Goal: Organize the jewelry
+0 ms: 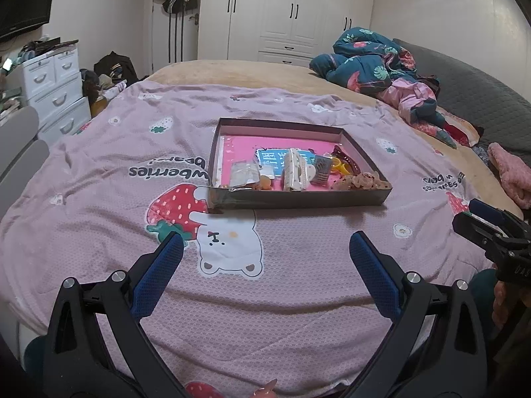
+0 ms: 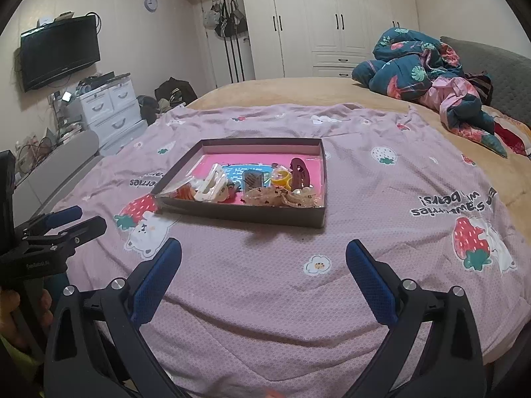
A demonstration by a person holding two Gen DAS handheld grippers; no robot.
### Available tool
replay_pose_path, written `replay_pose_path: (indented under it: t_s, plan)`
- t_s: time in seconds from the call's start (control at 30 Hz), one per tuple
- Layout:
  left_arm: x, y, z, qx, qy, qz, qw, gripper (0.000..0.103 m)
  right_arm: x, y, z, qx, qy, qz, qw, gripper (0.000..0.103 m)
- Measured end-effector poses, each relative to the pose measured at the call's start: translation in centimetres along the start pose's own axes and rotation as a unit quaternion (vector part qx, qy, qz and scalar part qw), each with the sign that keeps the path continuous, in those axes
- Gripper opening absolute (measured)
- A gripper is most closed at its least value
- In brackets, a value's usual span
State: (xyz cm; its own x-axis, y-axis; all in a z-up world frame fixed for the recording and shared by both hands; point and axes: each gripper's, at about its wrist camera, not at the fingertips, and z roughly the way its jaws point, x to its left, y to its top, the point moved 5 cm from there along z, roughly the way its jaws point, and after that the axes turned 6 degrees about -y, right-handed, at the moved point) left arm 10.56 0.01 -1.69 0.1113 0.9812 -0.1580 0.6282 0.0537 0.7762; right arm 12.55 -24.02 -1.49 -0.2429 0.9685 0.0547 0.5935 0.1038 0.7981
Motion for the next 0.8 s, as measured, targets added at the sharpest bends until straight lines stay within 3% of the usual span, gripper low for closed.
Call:
replay_pose_path:
  t_s: [0.8]
  plan:
    - [0.16,0.14,-0.34,-0.002,0.003,-0.002,1.0000,0.094,0.08,-0.06,-0.01,-0.001,0.001,0.000,1.000,0.099]
